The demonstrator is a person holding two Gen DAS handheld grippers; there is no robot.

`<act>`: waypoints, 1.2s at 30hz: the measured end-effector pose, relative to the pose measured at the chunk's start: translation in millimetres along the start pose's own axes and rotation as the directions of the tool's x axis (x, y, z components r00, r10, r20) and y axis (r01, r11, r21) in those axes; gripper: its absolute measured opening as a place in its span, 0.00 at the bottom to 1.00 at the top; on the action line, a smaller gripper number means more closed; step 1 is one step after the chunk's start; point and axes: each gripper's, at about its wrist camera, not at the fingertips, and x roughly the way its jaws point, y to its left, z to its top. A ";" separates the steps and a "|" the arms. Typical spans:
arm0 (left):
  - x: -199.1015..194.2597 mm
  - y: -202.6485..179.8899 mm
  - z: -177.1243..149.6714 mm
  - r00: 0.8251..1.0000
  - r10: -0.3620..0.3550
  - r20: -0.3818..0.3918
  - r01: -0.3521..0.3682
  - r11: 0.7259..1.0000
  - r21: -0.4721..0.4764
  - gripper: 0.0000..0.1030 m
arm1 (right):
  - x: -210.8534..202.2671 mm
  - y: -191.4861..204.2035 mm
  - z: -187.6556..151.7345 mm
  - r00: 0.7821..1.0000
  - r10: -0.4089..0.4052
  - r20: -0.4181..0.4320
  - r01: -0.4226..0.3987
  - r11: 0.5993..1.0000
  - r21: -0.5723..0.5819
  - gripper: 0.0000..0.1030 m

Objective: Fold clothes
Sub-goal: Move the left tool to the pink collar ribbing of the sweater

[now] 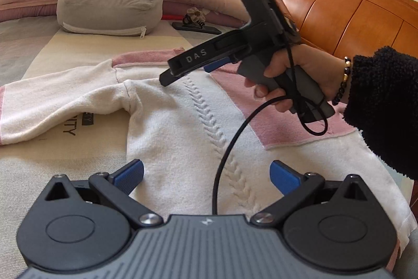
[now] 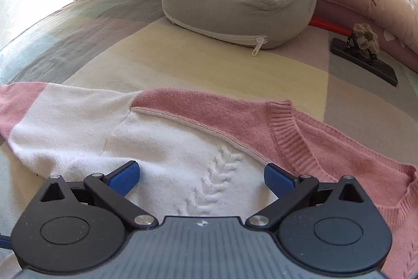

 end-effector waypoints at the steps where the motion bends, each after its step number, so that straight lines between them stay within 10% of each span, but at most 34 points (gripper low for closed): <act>1: -0.7 -0.4 0.0 1.000 -0.006 0.002 0.006 1.000 0.000 0.99 | -9.3 -5.1 -6.2 1.000 -0.021 -0.003 0.021 1.000 0.009 1.00; 10: -2.1 -3.4 2.8 0.999 -0.040 0.026 0.041 0.999 -0.033 0.99 | -86.6 -43.0 -113.7 0.977 -0.206 -0.048 0.211 0.940 0.269 1.00; 20: 11.1 27.2 85.2 0.971 0.237 -0.020 -0.237 0.955 -0.180 0.99 | -110.1 -26.3 -154.1 0.992 -0.125 0.032 0.117 0.976 0.182 1.00; 36: 82.2 69.9 107.2 0.963 0.075 -0.259 -0.174 0.905 -0.388 0.99 | -110.5 -34.5 -159.1 0.993 -0.087 0.082 0.071 0.981 0.183 1.00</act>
